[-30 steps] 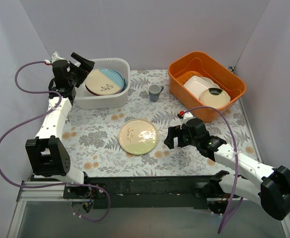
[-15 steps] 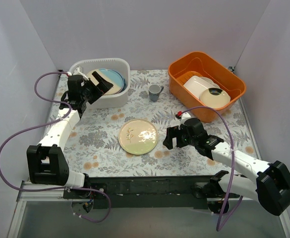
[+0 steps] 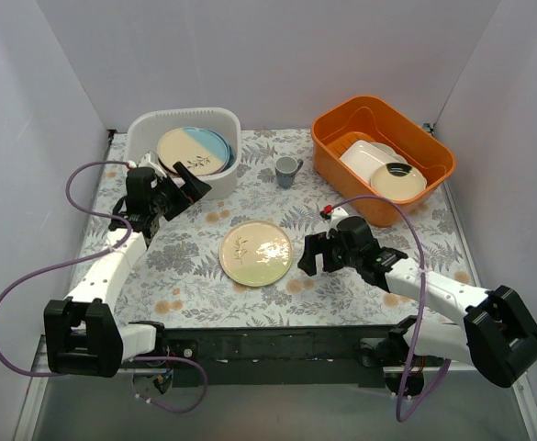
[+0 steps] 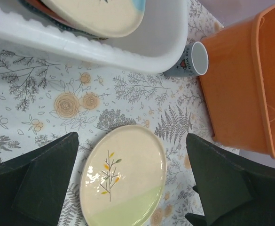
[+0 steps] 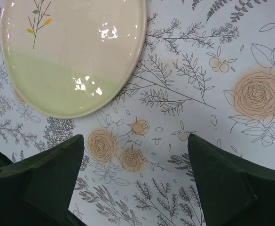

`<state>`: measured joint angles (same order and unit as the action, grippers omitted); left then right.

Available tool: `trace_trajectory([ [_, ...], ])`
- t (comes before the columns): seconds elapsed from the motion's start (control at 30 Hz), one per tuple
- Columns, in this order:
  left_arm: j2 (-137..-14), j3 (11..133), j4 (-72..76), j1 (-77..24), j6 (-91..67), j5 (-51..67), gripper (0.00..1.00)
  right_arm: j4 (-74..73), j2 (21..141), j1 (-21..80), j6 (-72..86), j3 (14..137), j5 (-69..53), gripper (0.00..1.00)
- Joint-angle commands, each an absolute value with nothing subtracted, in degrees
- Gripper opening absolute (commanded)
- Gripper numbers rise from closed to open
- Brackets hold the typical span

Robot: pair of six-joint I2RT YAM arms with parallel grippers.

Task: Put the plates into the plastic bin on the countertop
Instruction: Pick up the plate at the center of the board.

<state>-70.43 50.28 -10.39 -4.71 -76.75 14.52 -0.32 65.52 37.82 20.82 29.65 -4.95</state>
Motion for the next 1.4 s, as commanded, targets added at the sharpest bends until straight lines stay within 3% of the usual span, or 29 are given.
trace_trajectory([
  [0.0, -67.2, 46.3, -11.2, -5.2, -76.7, 15.9, 0.98, 4.0, 67.5, 37.5, 20.9, 32.3, -6.8, 0.98],
  [0.5, -66.4, 30.6, -2.9, -6.3, -81.4, 18.9, 0.98, 9.3, 78.5, 37.4, 23.4, 36.3, -9.6, 0.93],
  [0.7, -68.0, 27.7, -0.4, -6.8, -82.2, 20.7, 0.97, 12.2, 85.8, 37.4, 24.3, 38.5, -10.7, 0.68],
  [0.97, -69.6, 26.4, -0.8, -7.4, -80.2, 20.7, 0.96, 16.7, 94.0, 37.4, 25.4, 38.3, -7.4, 0.5],
  [1.2, -72.1, 23.3, 1.9, -7.6, -80.4, 22.2, 0.96, 16.4, 96.9, 37.4, 24.9, 38.6, -6.2, 0.17],
  [1.37, -73.8, 21.1, 5.4, -7.7, -80.9, 25.6, 0.94, 15.7, 96.8, 37.4, 24.1, 38.1, -5.0, 0.09],
])
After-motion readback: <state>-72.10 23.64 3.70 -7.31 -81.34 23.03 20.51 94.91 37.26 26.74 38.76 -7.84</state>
